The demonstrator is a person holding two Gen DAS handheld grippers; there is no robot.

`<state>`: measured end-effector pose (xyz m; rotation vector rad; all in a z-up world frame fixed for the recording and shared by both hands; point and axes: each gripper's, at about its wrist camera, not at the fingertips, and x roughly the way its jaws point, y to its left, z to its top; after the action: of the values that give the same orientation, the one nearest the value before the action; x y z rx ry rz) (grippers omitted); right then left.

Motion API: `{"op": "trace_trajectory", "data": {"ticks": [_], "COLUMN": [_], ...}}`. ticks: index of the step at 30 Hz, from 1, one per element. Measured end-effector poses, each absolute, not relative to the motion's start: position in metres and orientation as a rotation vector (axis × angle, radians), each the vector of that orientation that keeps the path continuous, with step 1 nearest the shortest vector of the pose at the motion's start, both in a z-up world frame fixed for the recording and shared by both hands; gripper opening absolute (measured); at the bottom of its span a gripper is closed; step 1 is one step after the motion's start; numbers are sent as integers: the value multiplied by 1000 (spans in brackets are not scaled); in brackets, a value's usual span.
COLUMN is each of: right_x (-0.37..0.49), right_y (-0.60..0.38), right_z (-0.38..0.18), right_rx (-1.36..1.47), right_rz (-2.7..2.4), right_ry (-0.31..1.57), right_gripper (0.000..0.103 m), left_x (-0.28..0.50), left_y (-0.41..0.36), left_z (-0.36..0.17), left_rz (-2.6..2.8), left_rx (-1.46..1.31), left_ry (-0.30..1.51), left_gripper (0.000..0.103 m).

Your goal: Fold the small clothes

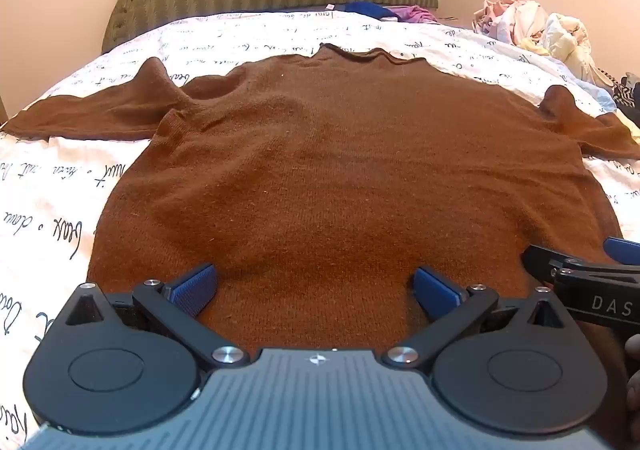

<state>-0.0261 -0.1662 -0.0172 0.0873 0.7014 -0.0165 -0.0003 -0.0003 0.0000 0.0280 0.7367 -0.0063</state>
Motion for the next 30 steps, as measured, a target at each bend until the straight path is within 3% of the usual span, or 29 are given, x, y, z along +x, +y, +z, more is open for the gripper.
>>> {"op": "trace_trajectory", "data": {"ticks": [30], "right_x": [-26], "right_y": [-167], "right_z": [-18], "right_rx": [95], "right_rz": [-13], "right_ry": [697], "right_gripper": [103], "left_x": [-2], "left_y": [-2], "left_z": [0], "left_rz": [-1], "left_rx": [40], "left_ry": [737], "left_gripper": [103]}}
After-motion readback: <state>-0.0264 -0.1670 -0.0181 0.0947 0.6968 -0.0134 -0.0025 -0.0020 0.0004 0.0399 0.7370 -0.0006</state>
